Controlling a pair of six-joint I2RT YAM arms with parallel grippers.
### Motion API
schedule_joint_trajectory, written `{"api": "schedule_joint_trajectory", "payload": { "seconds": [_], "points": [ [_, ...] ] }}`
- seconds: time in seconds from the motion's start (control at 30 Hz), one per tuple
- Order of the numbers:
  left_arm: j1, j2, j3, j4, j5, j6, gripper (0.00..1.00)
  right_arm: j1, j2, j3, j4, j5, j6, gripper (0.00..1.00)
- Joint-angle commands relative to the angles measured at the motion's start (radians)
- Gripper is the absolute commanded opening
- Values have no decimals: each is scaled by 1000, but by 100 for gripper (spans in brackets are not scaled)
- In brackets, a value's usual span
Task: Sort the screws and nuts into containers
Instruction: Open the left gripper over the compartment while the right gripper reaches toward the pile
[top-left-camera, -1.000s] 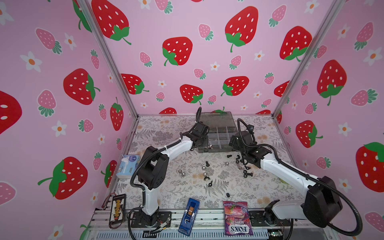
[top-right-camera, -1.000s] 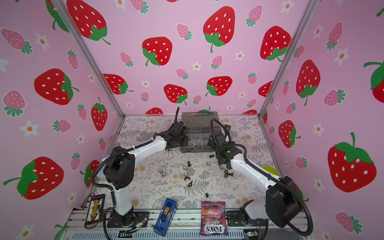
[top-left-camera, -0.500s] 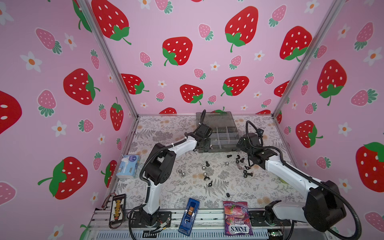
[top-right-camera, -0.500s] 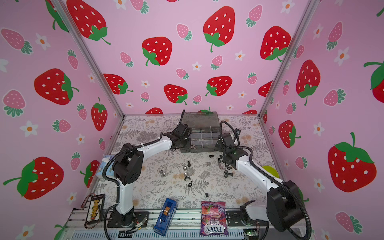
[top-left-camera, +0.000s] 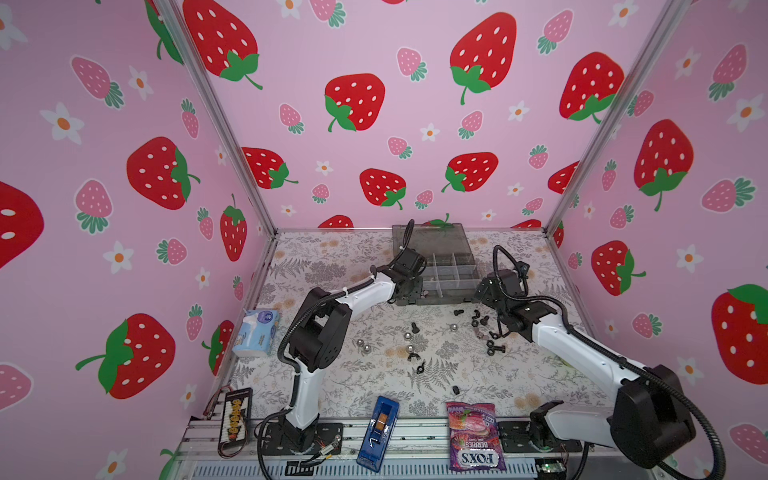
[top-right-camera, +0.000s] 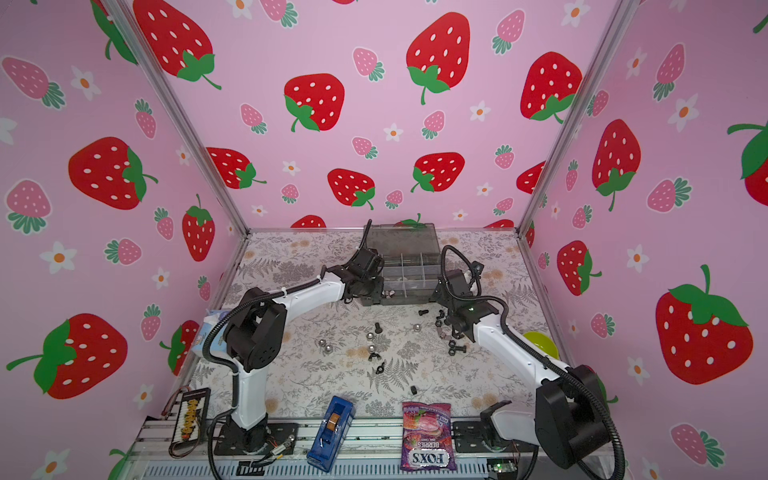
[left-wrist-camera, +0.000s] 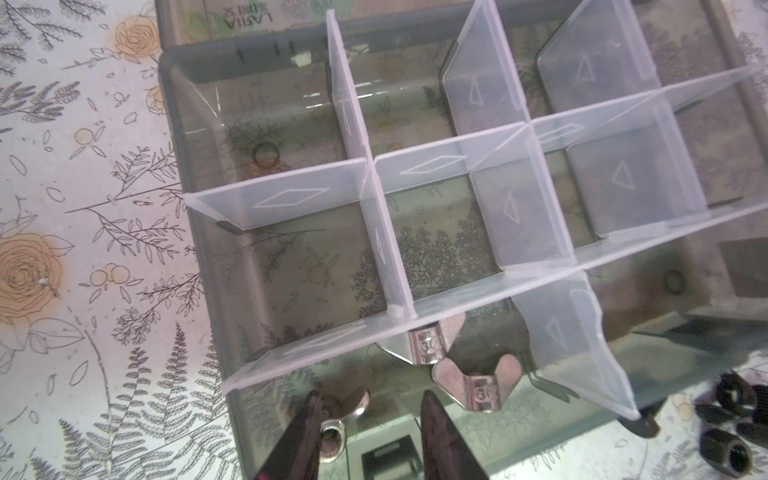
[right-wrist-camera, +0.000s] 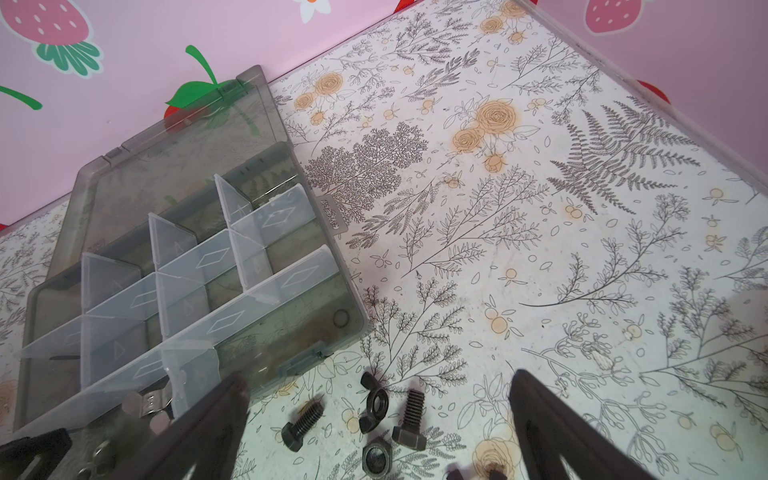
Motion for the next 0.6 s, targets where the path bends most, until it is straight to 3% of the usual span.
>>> {"api": "schedule_joint_trajectory", "payload": {
  "seconds": [0.0,0.13,0.3,0.43,0.5,0.57],
  "points": [
    [-9,-67,-16,0,-20,-14,43,-5,-25,-13,-29,-1,13,100],
    [-13,-131,-55,18,-23,-32,47,-5,-22,-17,-35,-11,5,100],
    [-15,-230,-121,30,-52,-56,60,-5,-13,-25,-26,-44,-7,98],
    [-15,-313,-191,34,-101,-81,80,-5,11,-17,-23,-84,-39,94],
    [-15,-362,-232,31,-141,-100,95,-5,30,-10,-35,-104,-53,92],
    [-15,-408,-274,26,-187,-115,99,-5,47,-3,-57,-117,-62,89]
  ]
}}
